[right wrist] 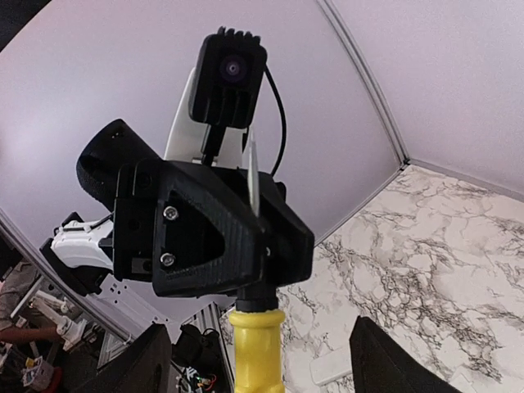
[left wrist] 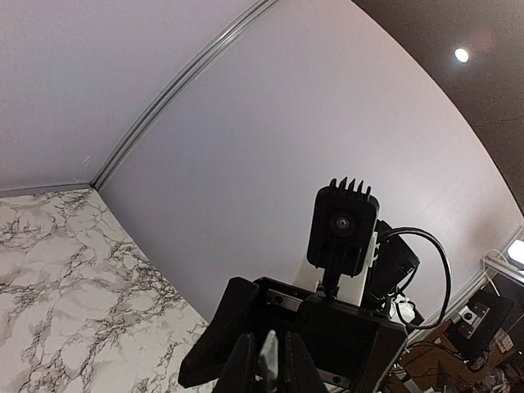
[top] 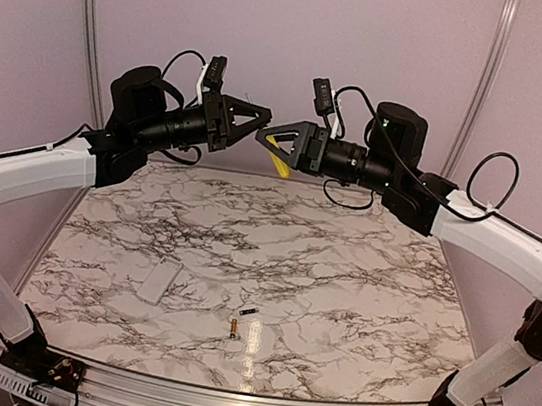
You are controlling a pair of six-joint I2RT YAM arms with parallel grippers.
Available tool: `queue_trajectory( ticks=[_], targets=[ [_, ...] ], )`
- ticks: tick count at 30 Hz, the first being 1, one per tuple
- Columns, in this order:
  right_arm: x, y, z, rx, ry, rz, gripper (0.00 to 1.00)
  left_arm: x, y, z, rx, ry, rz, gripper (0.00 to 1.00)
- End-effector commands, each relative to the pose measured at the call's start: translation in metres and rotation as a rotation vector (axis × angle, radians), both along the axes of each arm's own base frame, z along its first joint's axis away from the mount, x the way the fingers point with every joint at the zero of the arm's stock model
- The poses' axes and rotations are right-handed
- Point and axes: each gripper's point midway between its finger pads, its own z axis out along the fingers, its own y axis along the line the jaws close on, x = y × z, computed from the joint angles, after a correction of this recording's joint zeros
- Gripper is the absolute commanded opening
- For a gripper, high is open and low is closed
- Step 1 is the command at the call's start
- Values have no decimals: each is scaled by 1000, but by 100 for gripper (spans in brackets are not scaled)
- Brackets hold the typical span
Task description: Unload the batteries from the remote control
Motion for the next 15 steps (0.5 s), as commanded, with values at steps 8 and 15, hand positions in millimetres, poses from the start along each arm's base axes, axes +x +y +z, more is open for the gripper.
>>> queue_trajectory(
  ticks=[8, 15],
  targets=[
    [20, -27, -17, -145, 37, -154, 96, 6, 13, -33, 162, 21, 41, 0],
    [50, -77, -36, -237, 94, -338, 98, 8, 20, -86, 403, 83, 65, 0]
  ],
)
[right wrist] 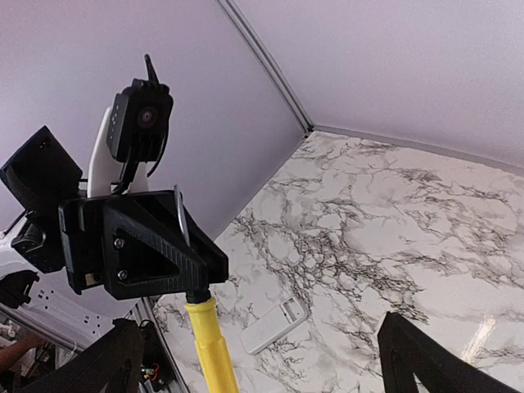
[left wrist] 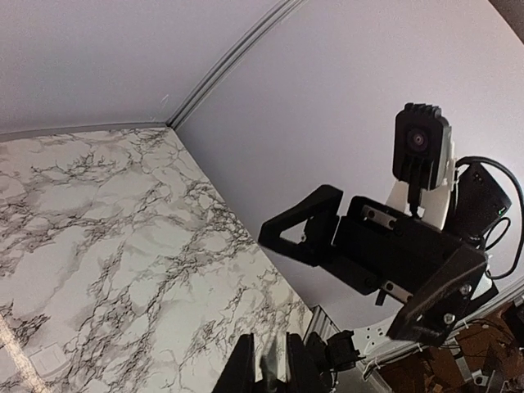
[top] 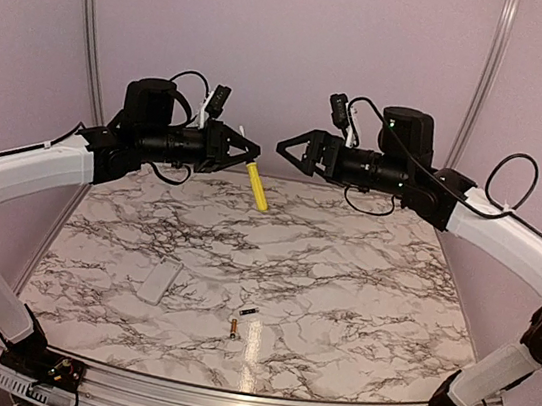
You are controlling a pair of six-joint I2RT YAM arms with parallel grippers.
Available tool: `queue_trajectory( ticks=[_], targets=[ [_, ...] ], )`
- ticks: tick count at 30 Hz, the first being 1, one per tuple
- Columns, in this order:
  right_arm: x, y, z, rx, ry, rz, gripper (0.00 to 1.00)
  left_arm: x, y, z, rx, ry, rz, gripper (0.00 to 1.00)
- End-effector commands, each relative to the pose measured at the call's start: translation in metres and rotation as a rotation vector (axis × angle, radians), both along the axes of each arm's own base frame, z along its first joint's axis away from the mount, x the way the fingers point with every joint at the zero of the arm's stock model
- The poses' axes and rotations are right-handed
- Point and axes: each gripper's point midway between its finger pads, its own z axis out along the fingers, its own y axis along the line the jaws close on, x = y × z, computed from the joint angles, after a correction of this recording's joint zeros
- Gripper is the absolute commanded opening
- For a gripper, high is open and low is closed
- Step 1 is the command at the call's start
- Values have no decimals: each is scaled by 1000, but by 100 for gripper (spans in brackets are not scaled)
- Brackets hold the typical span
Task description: Unload the batteries from the remote control
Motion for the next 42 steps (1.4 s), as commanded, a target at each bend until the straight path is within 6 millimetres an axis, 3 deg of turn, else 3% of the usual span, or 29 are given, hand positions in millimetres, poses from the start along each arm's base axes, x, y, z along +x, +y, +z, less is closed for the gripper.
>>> queue_trajectory(
  ticks=[1, 9, 18, 23, 32, 39, 42],
  targets=[
    [21, -47, 1, -72, 16, -166, 98, -7, 15, -36, 204, 40, 14, 0],
    [34, -77, -17, -164, 49, -285, 98, -9, 38, -131, 531, 186, 36, 0],
    [34, -83, -30, -192, 91, -314, 98, -19, 56, -231, 743, 388, 36, 0],
    [32, -85, -36, -205, 110, -318, 98, -23, 68, -277, 834, 475, 62, 0],
    [28, -90, -37, -207, 115, -330, 98, -22, 80, -327, 936, 570, 106, 0],
    [26, -94, -38, -209, 121, -342, 98, -23, 88, -346, 980, 628, 152, 0],
    [26, -95, -38, -208, 118, -346, 98, -25, 91, -351, 990, 645, 159, 10]
  ],
)
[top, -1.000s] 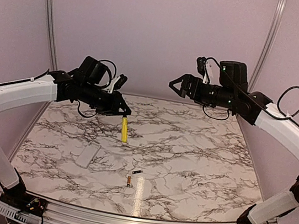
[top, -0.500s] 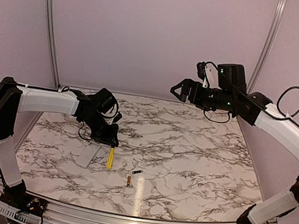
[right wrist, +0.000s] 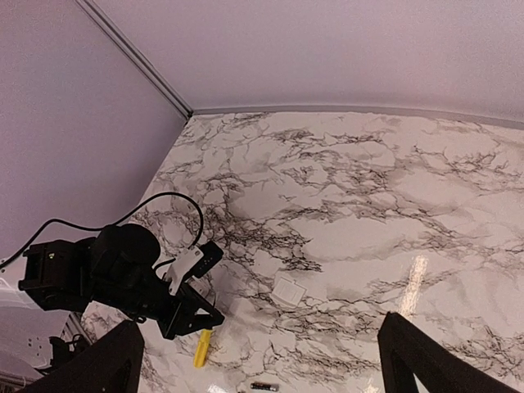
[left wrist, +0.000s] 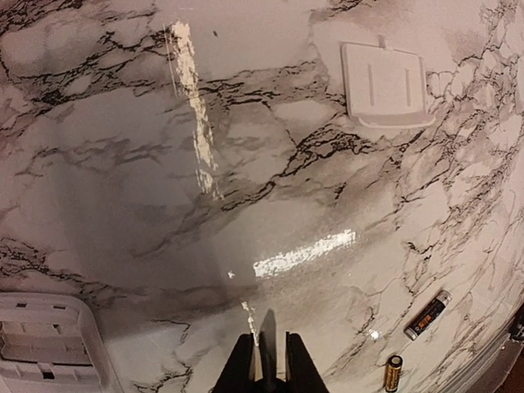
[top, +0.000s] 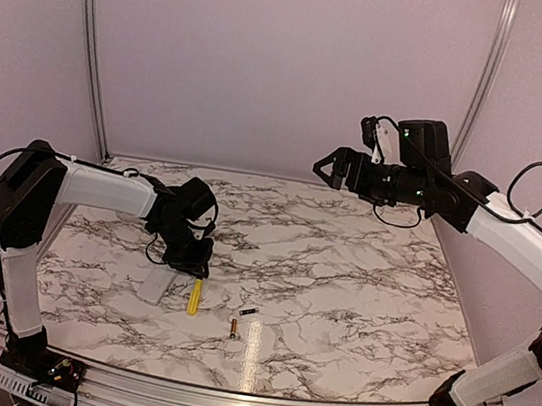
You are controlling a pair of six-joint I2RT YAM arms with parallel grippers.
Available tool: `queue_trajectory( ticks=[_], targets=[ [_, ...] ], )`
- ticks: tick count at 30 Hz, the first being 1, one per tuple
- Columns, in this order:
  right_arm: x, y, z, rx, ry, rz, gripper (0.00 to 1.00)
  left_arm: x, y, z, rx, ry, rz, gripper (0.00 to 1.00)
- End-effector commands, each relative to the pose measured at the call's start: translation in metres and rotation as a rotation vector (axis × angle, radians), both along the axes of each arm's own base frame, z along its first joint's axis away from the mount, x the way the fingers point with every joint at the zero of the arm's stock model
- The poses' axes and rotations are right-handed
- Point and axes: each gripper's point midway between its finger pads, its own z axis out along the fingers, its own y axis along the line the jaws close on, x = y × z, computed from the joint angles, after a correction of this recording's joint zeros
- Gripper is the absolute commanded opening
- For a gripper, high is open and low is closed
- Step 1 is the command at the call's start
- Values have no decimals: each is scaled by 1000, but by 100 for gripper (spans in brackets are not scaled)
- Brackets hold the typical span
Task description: Unload the batteries from the remote control
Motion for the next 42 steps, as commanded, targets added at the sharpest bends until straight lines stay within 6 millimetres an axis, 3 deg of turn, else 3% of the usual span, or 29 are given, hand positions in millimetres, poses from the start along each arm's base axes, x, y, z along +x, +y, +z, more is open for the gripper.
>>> queue_trajectory(
  ticks=[1, 11, 16, 24, 29, 31, 36, 42],
  targets=[
    [-4, -8, 5, 0, -2, -27, 98, -5, 14, -20, 77, 41, 36, 13],
    [-1, -5, 10, -2, -18, -19, 98, -5, 14, -23, 85, 48, 40, 31],
    [1, -4, 12, -10, -31, -13, 98, 1, 9, -7, 55, 14, 44, 37],
    [7, -4, 23, -32, -76, -8, 98, 25, -15, 65, -80, -130, 4, 55],
    [13, -6, 36, -46, -122, -17, 98, 40, -22, 117, -143, -245, 6, 89],
    [14, -6, 40, -51, -137, -16, 98, 43, -21, 133, -154, -281, 10, 98],
    [17, -7, 46, -65, -164, -12, 98, 50, -17, 170, -173, -378, 20, 99],
    [20, -6, 59, -70, -212, -10, 98, 60, 4, 217, -178, -514, 45, 99]
  ],
)
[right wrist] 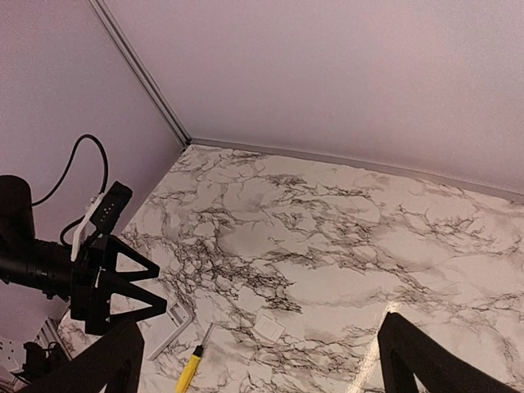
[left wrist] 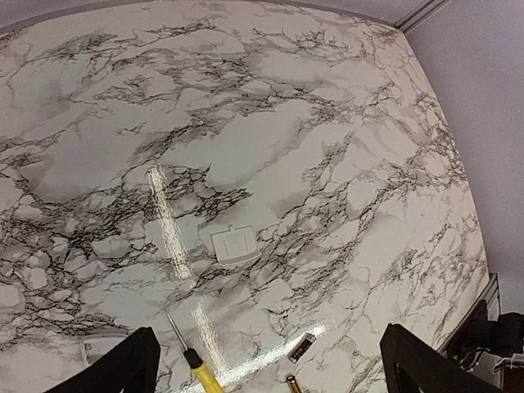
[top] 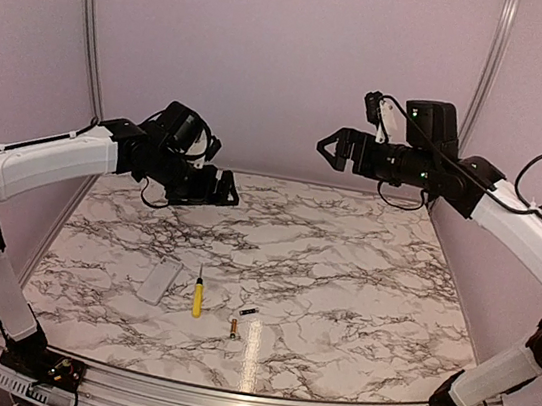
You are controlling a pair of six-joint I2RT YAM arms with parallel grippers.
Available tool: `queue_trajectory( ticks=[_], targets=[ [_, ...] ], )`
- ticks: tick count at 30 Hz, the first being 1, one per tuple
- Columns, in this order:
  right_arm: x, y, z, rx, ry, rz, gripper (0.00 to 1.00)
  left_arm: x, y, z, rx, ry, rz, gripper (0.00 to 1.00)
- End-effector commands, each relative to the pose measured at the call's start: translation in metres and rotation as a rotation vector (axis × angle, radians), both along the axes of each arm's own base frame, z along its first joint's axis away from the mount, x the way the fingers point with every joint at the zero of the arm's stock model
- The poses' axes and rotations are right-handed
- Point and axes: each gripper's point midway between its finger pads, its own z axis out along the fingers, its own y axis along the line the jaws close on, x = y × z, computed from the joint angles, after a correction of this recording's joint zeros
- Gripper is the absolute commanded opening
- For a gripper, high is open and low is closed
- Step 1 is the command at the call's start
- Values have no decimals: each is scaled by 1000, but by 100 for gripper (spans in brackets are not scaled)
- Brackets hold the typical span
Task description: Unload the batteries from the remote control
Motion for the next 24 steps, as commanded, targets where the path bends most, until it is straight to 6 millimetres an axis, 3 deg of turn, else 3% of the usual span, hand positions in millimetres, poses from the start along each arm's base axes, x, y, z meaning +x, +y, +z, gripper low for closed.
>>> queue_trajectory(
  ticks=[1, 7, 10, 14, 18, 24],
  targets=[
    [7, -3, 19, -15, -66, -8, 98, 12, 26, 50, 2, -140, 47, 99],
    [13, -12, 36, -60, -132, -36, 98, 30, 82, 95, 62, -307, 151, 99],
    [21, -30, 39, -102, -165, -107, 98, 40, 120, 101, 96, -338, 216, 99],
    [34, -62, 27, -200, -170, -269, 99, 45, 166, 104, 147, -407, 300, 98],
    [50, -102, 5, -206, -99, -402, 98, 45, 204, 94, 189, -482, 379, 98],
    [72, -169, -41, -235, -5, -555, 98, 43, 252, 51, 317, -569, 489, 99]
  ],
)
